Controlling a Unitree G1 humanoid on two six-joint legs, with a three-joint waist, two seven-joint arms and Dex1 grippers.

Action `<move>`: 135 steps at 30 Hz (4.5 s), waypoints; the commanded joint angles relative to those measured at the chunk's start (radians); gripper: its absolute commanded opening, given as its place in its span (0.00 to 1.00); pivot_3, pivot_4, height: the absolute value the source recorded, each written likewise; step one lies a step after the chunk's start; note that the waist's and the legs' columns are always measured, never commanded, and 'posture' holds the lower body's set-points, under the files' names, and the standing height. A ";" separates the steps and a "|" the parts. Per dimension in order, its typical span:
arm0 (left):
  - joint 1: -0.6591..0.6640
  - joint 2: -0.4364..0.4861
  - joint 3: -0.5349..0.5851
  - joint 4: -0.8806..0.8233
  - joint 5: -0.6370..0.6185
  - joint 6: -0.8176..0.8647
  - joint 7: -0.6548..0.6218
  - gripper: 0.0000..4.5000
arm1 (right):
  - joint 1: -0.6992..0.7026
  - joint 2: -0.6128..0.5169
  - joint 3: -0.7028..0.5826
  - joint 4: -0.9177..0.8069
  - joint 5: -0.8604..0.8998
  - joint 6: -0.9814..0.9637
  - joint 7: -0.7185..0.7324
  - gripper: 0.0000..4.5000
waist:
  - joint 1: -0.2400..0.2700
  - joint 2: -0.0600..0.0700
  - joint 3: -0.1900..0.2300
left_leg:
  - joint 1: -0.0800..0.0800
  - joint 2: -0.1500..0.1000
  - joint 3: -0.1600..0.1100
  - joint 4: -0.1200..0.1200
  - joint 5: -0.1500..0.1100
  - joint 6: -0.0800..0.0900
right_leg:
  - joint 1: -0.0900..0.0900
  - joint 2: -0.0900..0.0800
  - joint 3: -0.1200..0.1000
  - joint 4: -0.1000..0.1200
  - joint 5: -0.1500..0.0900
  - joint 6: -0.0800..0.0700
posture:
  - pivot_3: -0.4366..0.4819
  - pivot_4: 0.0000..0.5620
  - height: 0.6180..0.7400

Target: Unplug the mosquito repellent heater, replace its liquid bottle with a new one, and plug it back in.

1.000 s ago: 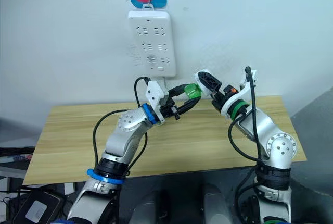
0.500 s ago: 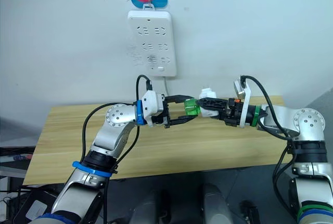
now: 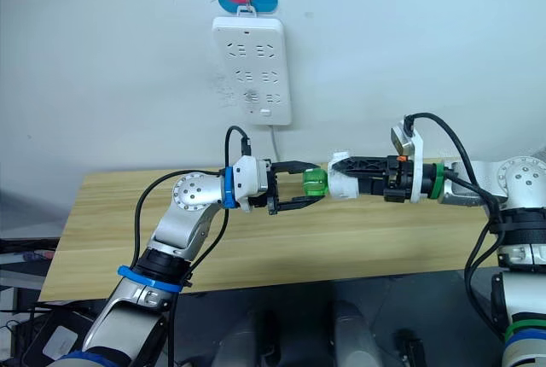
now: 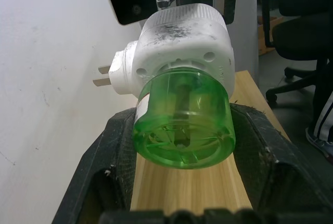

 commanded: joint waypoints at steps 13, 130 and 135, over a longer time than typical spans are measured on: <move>-0.013 -0.030 0.018 -0.039 -0.060 0.077 0.016 0.52 | -0.036 -0.017 -0.045 -0.047 -0.170 0.062 0.191 0.66 | 0.000 0.000 0.000 | 0.000 0.000 0.000 0.000 0.000 0.000 | 0.000 0.000 0.000 0.000 0.000 0.000 | 0.29 0.49 1.00; 0.099 0.227 0.004 -0.006 0.316 -0.661 0.314 1.00 | -0.021 0.184 -0.343 -0.054 -0.530 0.132 0.314 0.66 | 0.022 -0.001 0.003 | 0.002 -0.001 0.002 0.004 0.001 0.000 | 0.000 -0.001 0.003 0.004 0.004 0.002 | 0.31 0.46 1.00; 0.033 0.177 0.009 0.120 0.485 -0.881 0.465 1.00 | -0.018 0.188 -0.329 -0.077 -0.490 0.132 0.303 0.66 | 0.021 -0.001 0.003 | 0.001 -0.001 0.002 0.004 0.001 0.001 | 0.000 -0.002 0.002 0.003 0.004 0.002 | 0.29 0.44 1.00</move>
